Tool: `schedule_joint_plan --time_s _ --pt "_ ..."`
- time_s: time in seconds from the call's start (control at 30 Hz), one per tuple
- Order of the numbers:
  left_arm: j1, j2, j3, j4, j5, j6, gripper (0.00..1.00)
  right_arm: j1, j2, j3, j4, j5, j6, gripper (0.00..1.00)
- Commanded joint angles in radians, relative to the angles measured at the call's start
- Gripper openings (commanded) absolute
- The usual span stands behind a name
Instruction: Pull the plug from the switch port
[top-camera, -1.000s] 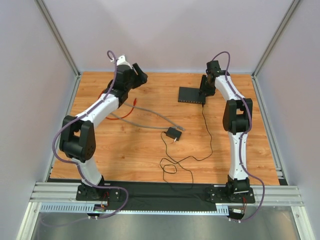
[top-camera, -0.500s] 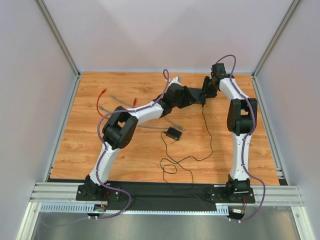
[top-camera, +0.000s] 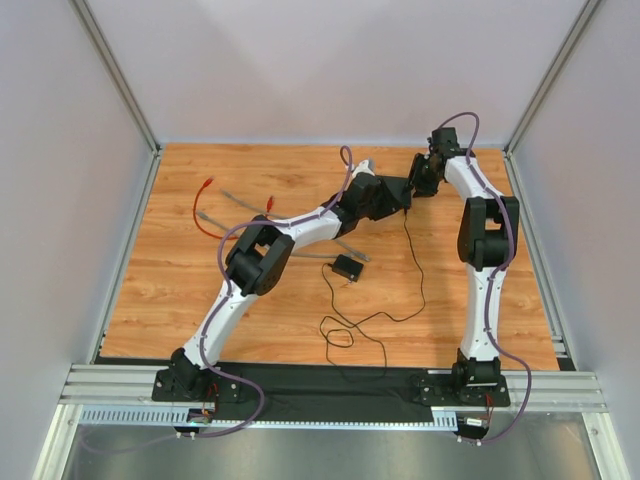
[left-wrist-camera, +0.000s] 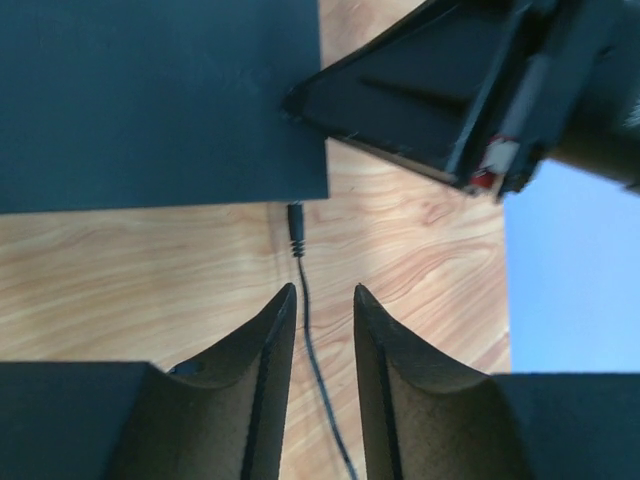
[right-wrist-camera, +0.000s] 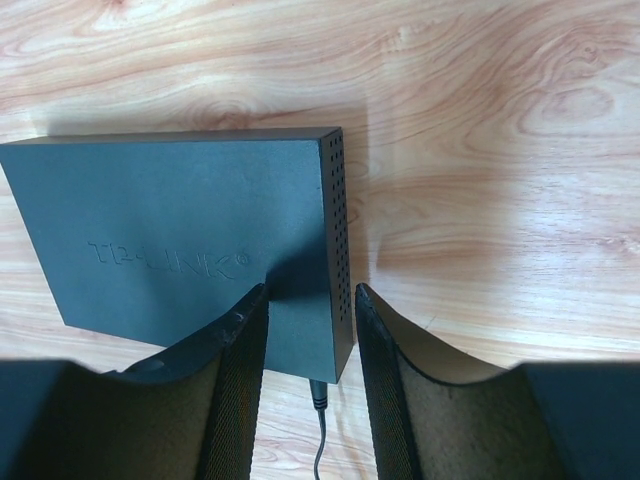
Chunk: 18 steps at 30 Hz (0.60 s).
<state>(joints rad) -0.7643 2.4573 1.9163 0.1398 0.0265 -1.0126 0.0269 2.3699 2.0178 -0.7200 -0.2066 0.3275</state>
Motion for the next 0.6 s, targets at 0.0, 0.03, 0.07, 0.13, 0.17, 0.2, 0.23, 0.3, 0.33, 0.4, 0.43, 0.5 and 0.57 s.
schedule_joint_plan --time_s 0.0,0.03,0.07,0.13,0.17,0.2,0.23,0.3,0.33,0.4,0.43,0.5,0.57 --pt "-0.020 0.018 0.053 -0.005 0.000 0.014 0.36 -0.009 0.045 -0.014 -0.041 0.004 -0.018 0.41" --pt "-0.021 0.041 0.064 -0.005 0.015 0.009 0.36 -0.010 0.048 -0.013 -0.042 -0.002 -0.016 0.41" --pt "-0.023 0.052 0.076 -0.009 0.022 0.008 0.35 -0.010 0.049 -0.013 -0.042 -0.002 -0.016 0.41" --pt "-0.027 0.086 0.122 -0.035 0.032 0.011 0.36 -0.010 0.052 -0.011 -0.041 -0.004 -0.013 0.41" --pt "-0.027 0.097 0.134 -0.039 0.036 0.009 0.36 -0.010 0.057 -0.011 -0.044 -0.004 -0.013 0.41" --pt "-0.027 0.107 0.145 -0.036 0.041 0.008 0.37 -0.009 0.058 -0.011 -0.044 -0.005 -0.010 0.41" --pt "-0.029 0.124 0.162 -0.032 0.050 0.005 0.39 -0.007 0.063 -0.010 -0.044 -0.005 -0.010 0.41" --pt "-0.032 0.137 0.174 -0.043 0.046 -0.001 0.40 -0.008 0.068 -0.001 -0.048 -0.008 -0.008 0.41" --pt "-0.032 0.143 0.179 -0.046 0.044 -0.001 0.40 -0.005 0.069 0.001 -0.053 -0.005 -0.010 0.41" --pt "-0.033 0.143 0.176 -0.055 0.035 0.000 0.40 -0.004 0.068 0.001 -0.055 -0.001 -0.011 0.41" --pt "-0.032 0.140 0.174 -0.055 0.023 0.003 0.40 -0.001 0.068 0.001 -0.055 0.001 -0.011 0.40" --pt "-0.032 0.138 0.177 -0.045 0.009 0.022 0.39 0.001 0.068 0.001 -0.056 0.004 -0.012 0.40" --pt "-0.032 0.147 0.190 -0.049 0.001 0.026 0.39 0.005 0.068 0.001 -0.056 0.007 -0.011 0.40"
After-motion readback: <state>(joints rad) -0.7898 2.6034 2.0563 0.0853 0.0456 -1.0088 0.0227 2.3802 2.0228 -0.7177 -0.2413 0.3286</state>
